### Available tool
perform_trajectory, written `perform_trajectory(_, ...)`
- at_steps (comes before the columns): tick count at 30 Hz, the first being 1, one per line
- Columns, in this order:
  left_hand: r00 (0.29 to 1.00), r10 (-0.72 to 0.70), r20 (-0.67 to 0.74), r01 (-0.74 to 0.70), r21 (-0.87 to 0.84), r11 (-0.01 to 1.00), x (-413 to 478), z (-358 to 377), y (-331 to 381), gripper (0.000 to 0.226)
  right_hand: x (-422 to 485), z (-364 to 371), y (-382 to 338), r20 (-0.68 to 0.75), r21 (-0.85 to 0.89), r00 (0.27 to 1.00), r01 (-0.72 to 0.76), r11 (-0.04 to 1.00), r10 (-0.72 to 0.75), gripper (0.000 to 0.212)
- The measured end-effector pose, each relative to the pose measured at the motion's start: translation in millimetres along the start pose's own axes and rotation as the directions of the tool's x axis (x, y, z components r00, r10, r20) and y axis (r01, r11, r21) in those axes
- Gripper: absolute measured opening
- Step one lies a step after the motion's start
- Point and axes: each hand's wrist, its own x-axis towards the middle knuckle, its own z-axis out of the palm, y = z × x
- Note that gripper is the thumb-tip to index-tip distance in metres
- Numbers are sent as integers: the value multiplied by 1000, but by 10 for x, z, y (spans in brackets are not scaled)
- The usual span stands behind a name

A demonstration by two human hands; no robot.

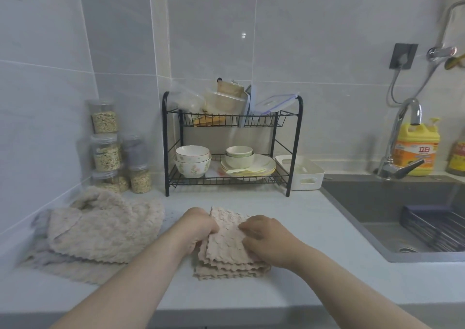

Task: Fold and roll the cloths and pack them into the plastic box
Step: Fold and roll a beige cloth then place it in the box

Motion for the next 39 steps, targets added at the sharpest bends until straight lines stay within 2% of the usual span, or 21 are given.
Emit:
perform_trajectory(2,999,32,-29,-29,79,996,-26,-4,-14,21,-10,14,15,38,-88,998,47,995,-44,41)
perform_trajectory(4,993,101,-52,-85,257,963,-45,-7,-73,20,-25,53,25,69,-186,996,68,980,-56,42)
perform_trajectory(5,983,173,-64,-130,426,895,-76,-15,-96,17,-28,74,33,59,-217,996,77,973,-65,43)
perform_trajectory(7,925,378,-27,-257,688,679,-124,-45,-121,42,-18,67,34,-7,-196,995,92,976,-95,44)
perform_trajectory(8,893,448,46,-349,699,624,-154,-71,-123,54,-15,44,29,-39,-153,995,85,985,-92,45)
perform_trajectory(10,863,441,247,-490,623,609,-165,-128,-156,61,-21,-11,44,-30,-59,997,64,996,-66,48)
perform_trajectory(13,872,312,378,-489,632,601,-138,-179,-313,67,-81,5,88,77,-48,995,63,997,-59,48)
perform_trajectory(19,865,308,395,-500,645,577,-95,-175,-399,65,-107,127,192,124,-81,992,15,997,-5,53)
perform_trajectory(20,868,309,389,-496,642,585,-98,-170,-403,65,-106,125,189,93,-36,996,-6,999,9,52)
perform_trajectory(22,877,331,348,-480,647,593,-130,-150,-402,66,-87,142,168,-73,54,990,-120,991,124,41)
perform_trajectory(24,881,381,280,-458,708,538,-182,-106,-403,68,-67,141,105,-182,-34,941,-296,955,285,43)
perform_trajectory(25,879,405,252,-442,749,494,-207,-73,-401,70,-60,142,81,-160,-128,930,-353,927,332,45)
perform_trajectory(27,876,426,225,-418,794,442,-258,8,-380,70,-36,140,55,-97,-255,928,-373,892,360,43)
perform_trajectory(29,872,438,220,-431,770,470,-299,55,-324,53,-7,99,52,-69,-264,939,-342,902,336,33)
perform_trajectory(31,860,483,167,-456,675,579,-310,45,-249,28,29,48,104,-40,-190,964,-266,945,263,20)
perform_trajectory(32,859,501,102,-444,636,631,-268,26,-227,27,46,21,148,-26,-149,974,-226,963,224,19)
perform_trajectory(34,877,481,-5,-395,563,726,-126,-29,-206,32,79,-22,253,-3,-86,989,-147,985,148,22)
perform_trajectory(35,904,428,-11,-370,483,794,-60,-53,-204,39,83,-47,287,7,-56,994,-107,993,108,25)
perform_trajectory(37,958,271,95,-286,236,929,43,-74,-197,60,81,-99,324,25,-5,999,-30,1000,30,29)
perform_trajectory(39,951,188,246,-216,92,972,101,-71,-179,70,100,-126,342,18,14,999,29,999,-30,31)
